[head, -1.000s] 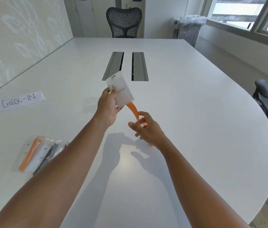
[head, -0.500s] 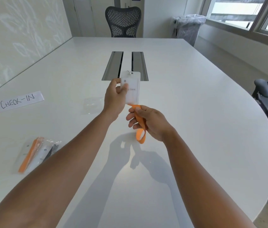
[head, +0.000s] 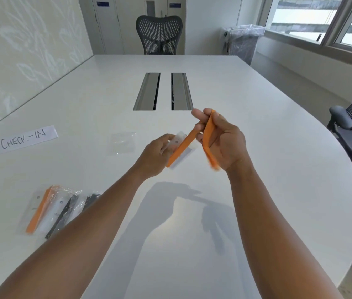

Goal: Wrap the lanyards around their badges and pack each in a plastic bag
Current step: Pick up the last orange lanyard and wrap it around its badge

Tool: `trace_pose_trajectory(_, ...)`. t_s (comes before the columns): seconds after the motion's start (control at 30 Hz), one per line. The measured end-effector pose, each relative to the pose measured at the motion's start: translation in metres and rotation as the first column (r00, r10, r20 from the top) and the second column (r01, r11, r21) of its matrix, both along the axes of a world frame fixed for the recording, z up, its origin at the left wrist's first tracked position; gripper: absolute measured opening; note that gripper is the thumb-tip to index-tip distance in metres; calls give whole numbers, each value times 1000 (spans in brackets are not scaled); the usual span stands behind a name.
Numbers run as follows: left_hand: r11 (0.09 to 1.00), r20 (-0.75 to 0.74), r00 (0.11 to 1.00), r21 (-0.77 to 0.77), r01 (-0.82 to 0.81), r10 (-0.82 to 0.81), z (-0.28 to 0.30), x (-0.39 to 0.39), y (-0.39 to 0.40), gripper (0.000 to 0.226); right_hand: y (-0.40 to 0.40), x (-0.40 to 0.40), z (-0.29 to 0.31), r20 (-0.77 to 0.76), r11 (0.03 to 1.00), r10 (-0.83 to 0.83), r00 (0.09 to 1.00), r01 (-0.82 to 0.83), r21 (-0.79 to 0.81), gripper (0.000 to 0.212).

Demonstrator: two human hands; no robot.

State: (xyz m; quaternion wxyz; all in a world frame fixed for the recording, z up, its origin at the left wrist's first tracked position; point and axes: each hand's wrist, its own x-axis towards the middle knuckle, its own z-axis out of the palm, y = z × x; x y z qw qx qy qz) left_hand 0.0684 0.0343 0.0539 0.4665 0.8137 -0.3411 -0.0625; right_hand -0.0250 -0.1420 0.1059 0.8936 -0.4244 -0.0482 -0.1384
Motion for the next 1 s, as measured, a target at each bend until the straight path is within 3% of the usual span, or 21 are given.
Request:
trace_pose_trajectory(0.2,980,-199,960,-35,193,-197,4,-5,17,19,-6,7,-18,-79,987,-158,984,159,8,25)
trace_pose_trajectory(0.4,949,-331,892,-185,257,-306,13,-7,26,26,2,13,-48,-262,984,-165,951,142,-103,31)
trace_pose_trajectory(0.53,933,-381,873,-301,195,-306,13,-7,25,36,19,15,-64,-388,967,-206,898,125,-224,30)
trace_pose_trajectory(0.63,900,-426,857,-425,94,-291,14,-5,23,33,27,13,-73,-396,952,-180,900,57,-302,23)
trace_pose_trajectory(0.87,864,-506,844,-491,-111,-180,21,-3,13,21,44,6,-73,-323,988,42,946,-88,-129,30)
trace_pose_trajectory(1.0,844,-515,856,-474,-252,-34,23,-2,5,18,47,2,-71,-299,971,114,947,-169,-167,20)
